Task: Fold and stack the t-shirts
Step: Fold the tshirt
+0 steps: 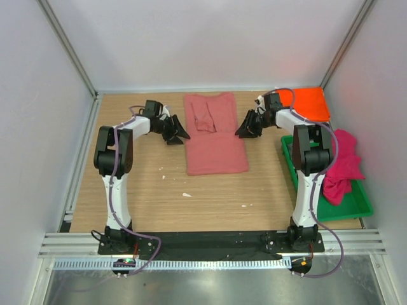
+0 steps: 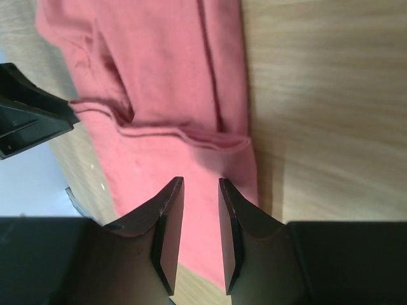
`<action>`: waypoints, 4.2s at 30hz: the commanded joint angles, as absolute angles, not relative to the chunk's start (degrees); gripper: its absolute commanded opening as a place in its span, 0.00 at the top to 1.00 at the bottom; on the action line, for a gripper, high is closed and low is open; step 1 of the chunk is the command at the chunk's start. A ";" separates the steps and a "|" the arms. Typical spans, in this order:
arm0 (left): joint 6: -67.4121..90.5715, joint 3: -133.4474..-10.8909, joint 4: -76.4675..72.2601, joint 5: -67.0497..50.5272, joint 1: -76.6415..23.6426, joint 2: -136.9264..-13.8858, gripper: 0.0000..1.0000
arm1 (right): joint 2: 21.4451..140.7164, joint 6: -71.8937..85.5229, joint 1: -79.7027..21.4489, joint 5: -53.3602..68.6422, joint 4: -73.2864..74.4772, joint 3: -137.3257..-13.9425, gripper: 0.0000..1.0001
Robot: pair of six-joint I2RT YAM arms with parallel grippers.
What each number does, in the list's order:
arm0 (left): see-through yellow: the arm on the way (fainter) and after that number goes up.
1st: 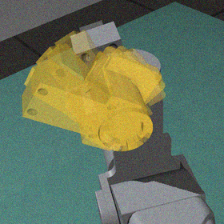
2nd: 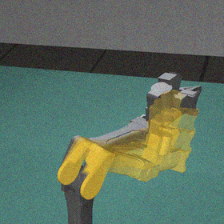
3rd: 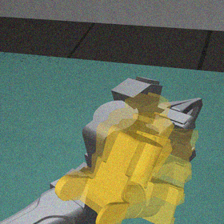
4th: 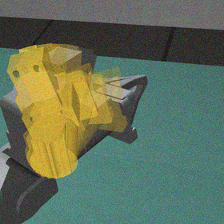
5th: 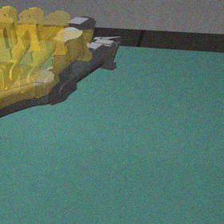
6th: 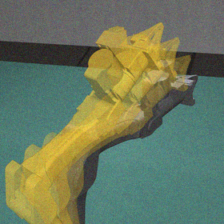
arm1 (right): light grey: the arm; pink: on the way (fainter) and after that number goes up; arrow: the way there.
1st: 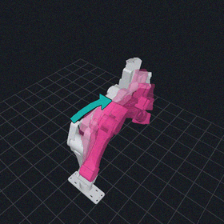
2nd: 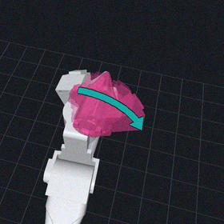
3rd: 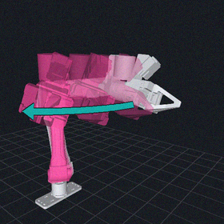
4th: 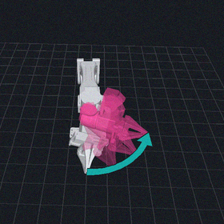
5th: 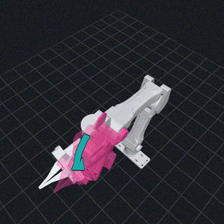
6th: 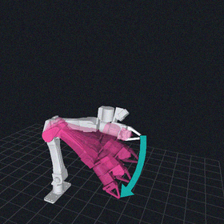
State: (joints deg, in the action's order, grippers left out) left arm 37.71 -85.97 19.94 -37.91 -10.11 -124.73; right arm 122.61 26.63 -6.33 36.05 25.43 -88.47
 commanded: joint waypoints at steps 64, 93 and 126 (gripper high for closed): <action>43.95 -52.48 1.93 -39.65 -22.76 -109.16 0.78 | 112.52 49.15 -9.14 48.26 -8.01 -63.10 0.87; 43.33 -70.81 6.77 -31.83 -19.87 -104.98 0.59 | 94.32 38.15 -4.39 46.41 8.33 -45.61 0.79; 53.09 -97.56 2.20 -19.25 -19.42 -133.77 0.73 | 97.21 34.19 -4.31 45.26 15.29 -57.92 0.75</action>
